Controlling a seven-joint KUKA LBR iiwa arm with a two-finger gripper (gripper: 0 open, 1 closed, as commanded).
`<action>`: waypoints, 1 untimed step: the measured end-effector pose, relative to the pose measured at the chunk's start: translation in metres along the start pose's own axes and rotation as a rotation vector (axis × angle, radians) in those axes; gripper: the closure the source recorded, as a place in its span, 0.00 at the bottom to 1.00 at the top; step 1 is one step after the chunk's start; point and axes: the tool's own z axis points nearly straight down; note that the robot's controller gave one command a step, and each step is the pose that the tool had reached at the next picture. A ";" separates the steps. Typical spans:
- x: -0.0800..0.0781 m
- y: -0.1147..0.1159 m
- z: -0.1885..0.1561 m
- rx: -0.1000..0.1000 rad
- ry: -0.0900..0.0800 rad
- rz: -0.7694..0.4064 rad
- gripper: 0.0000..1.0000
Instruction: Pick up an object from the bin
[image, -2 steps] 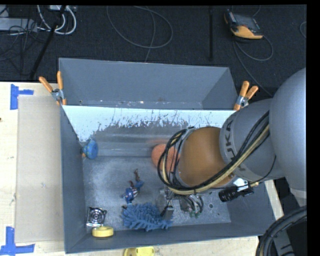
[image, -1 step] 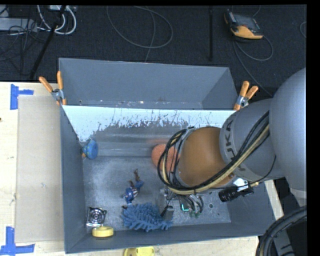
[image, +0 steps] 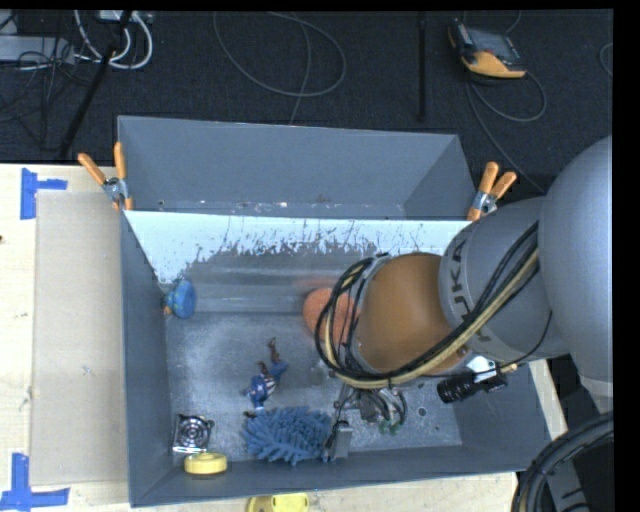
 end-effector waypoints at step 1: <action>0.004 0.032 0.007 0.001 0.000 -0.063 0.00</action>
Offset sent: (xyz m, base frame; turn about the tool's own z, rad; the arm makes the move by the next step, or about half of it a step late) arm 0.0033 0.0523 -0.0136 -0.0593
